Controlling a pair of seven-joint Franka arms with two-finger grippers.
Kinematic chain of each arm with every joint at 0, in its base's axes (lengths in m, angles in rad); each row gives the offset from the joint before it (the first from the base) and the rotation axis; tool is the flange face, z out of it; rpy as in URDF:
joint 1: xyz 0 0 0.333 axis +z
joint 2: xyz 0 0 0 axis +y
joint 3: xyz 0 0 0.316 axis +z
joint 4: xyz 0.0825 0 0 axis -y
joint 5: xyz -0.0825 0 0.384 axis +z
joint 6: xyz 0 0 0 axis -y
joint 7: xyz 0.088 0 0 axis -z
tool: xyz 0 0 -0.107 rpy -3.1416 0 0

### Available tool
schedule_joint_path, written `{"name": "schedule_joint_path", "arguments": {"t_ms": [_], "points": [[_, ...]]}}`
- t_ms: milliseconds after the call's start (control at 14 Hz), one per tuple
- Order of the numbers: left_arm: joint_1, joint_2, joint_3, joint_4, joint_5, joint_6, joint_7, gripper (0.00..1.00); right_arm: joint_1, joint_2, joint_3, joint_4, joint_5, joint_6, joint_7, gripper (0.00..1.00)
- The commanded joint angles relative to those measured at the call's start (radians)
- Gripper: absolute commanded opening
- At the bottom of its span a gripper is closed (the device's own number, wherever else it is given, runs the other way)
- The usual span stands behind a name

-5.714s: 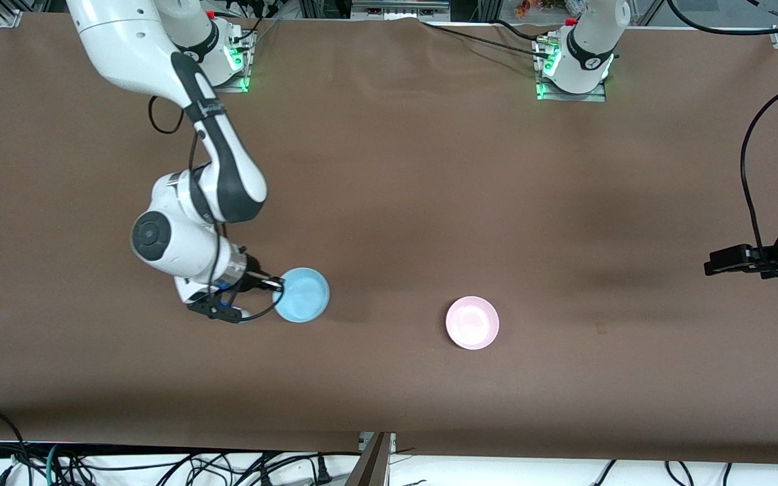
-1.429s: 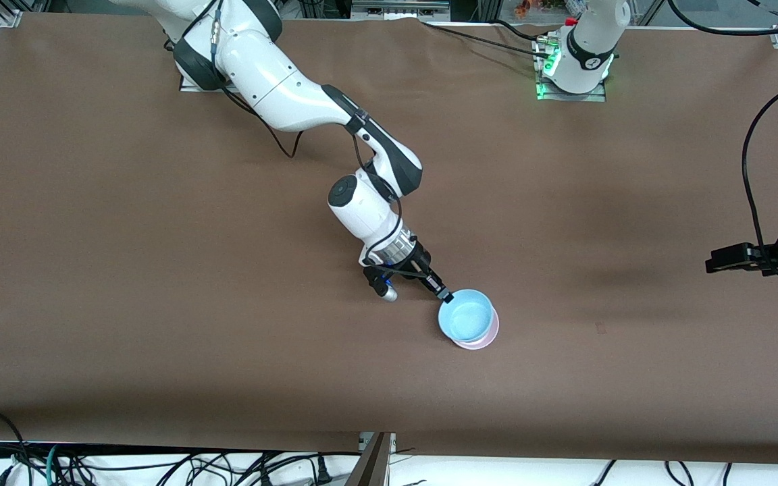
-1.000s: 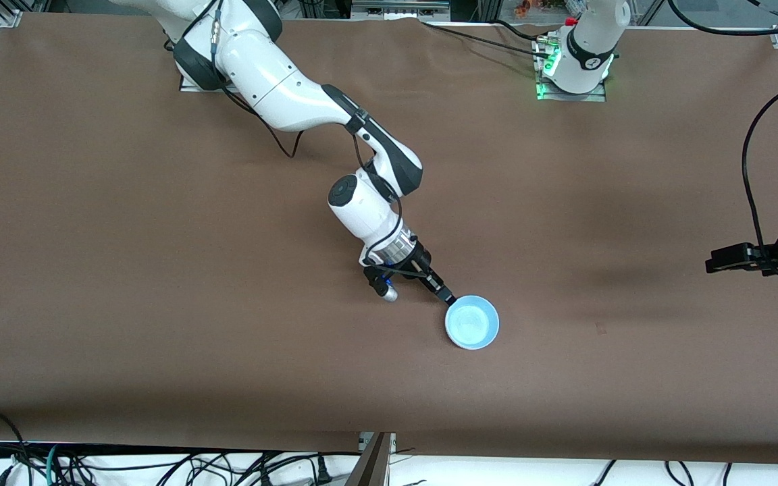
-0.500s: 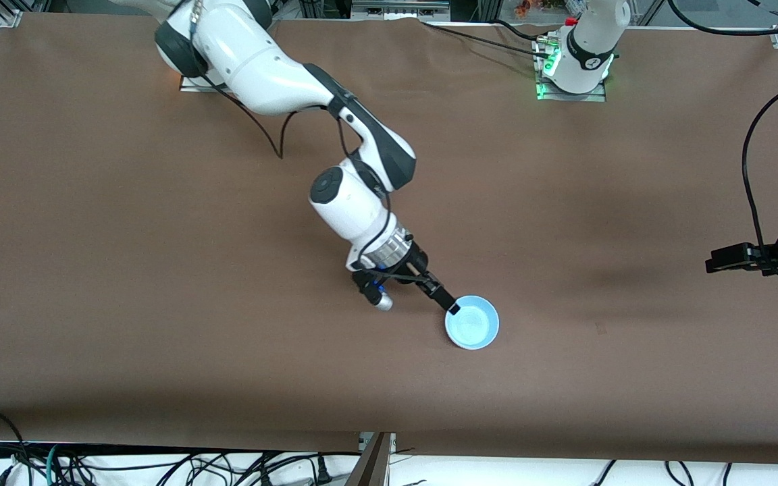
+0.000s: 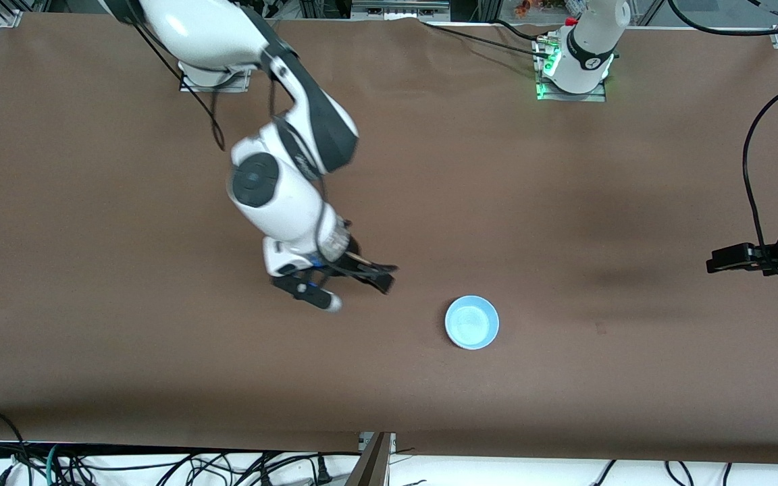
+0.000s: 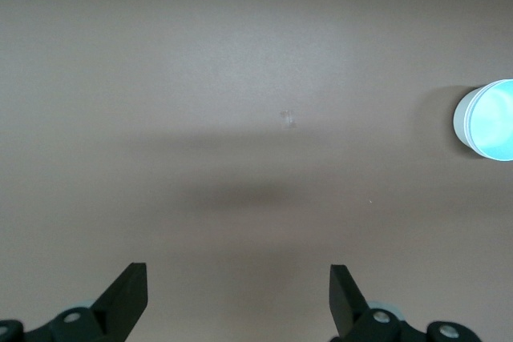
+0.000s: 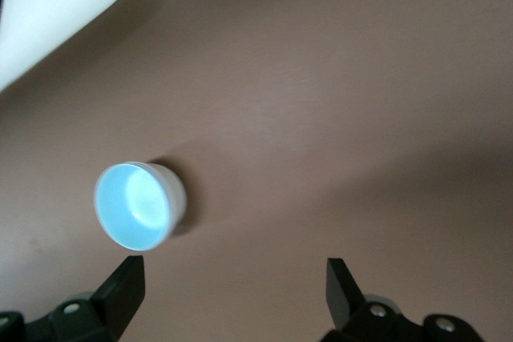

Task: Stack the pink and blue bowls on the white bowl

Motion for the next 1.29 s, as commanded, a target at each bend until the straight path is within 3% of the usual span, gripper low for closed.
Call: {"name": "schedule_joint_path", "arguments": {"t_ms": [0,286,571,786,1214], "points": [[0.0,-0.029,0.0,-0.028,0.026,-0.003,0.019,1.0,0.008,-0.309,-0.056,-0.392,-0.008,-0.033,-0.209,1.0],[0.0,-0.029,-0.003,-0.028,0.026,-0.003,0.019,1.0,0.01,-0.529,-0.198,-0.561,-0.025,-0.232,-0.478,1.0],[0.0,-0.029,-0.005,-0.028,0.026,-0.004,0.019,1.0,0.01,-0.655,-0.289,-0.572,-0.212,-0.416,-0.673,1.0],[0.0,-0.029,-0.005,-0.028,0.026,-0.004,0.019,1.0,0.01,-0.753,-0.305,-0.634,-0.321,-0.437,-0.739,1.0],[0.0,-0.029,-0.005,-0.028,0.026,-0.006,0.019,1.0,0.007,-0.721,-0.329,-0.568,-0.338,-0.448,-0.807,1.0]]}}
